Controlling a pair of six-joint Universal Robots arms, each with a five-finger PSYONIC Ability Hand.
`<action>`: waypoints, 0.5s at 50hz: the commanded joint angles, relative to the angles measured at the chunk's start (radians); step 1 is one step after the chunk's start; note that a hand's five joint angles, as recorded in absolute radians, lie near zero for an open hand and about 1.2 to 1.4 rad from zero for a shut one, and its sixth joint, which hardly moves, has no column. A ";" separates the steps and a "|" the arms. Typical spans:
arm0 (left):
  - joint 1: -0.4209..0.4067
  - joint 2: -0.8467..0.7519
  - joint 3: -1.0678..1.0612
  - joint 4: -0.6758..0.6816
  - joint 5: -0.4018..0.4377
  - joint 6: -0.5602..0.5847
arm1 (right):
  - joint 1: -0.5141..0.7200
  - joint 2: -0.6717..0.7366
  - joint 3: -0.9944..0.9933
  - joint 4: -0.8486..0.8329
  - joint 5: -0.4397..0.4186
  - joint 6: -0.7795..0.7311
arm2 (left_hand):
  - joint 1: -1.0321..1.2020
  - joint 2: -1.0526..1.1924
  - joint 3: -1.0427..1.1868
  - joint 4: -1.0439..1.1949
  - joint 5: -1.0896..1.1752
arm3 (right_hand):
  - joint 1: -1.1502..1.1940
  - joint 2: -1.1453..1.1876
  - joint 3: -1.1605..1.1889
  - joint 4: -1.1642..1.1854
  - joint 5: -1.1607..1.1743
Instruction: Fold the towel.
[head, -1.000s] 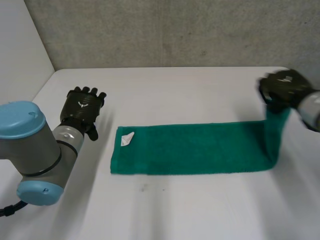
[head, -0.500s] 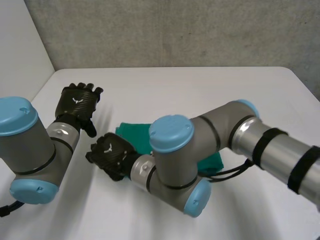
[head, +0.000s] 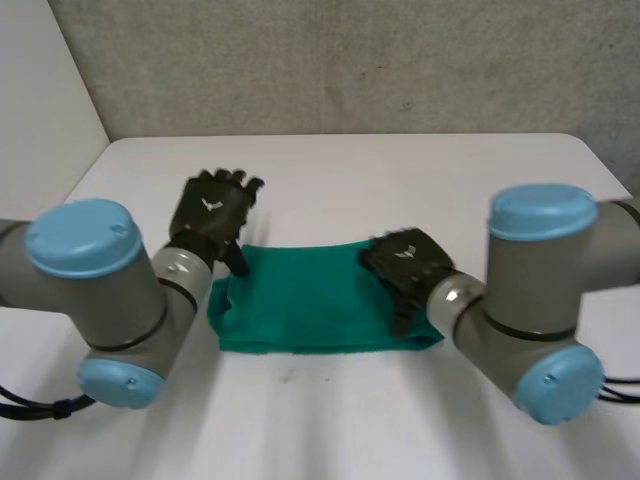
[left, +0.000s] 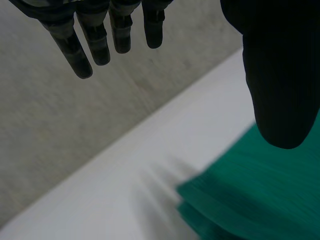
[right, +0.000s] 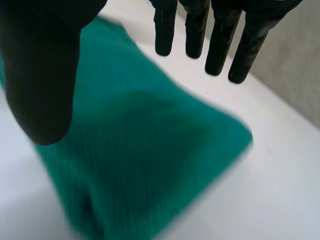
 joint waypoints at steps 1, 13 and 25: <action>-0.016 -0.101 0.010 -0.065 -0.005 0.001 | -0.136 0.002 0.188 -0.162 -0.009 -0.012 | -0.018 -0.028 -0.038 -0.028 -0.047 | 0.600 0.566 0.550 0.549 0.546; -0.008 -0.049 -0.053 -0.138 -0.099 -0.009 | -0.165 -0.022 0.189 -0.238 0.010 -0.076 | -0.018 -0.028 -0.038 -0.028 -0.047 | 1.123 1.089 1.073 1.072 1.069; -0.007 0.073 -0.168 -0.138 -0.113 -0.009 | 0.158 -0.064 -0.054 -0.198 0.040 -0.121 | -0.018 -0.028 -0.038 -0.028 -0.047 | 1.123 1.089 1.073 1.072 1.069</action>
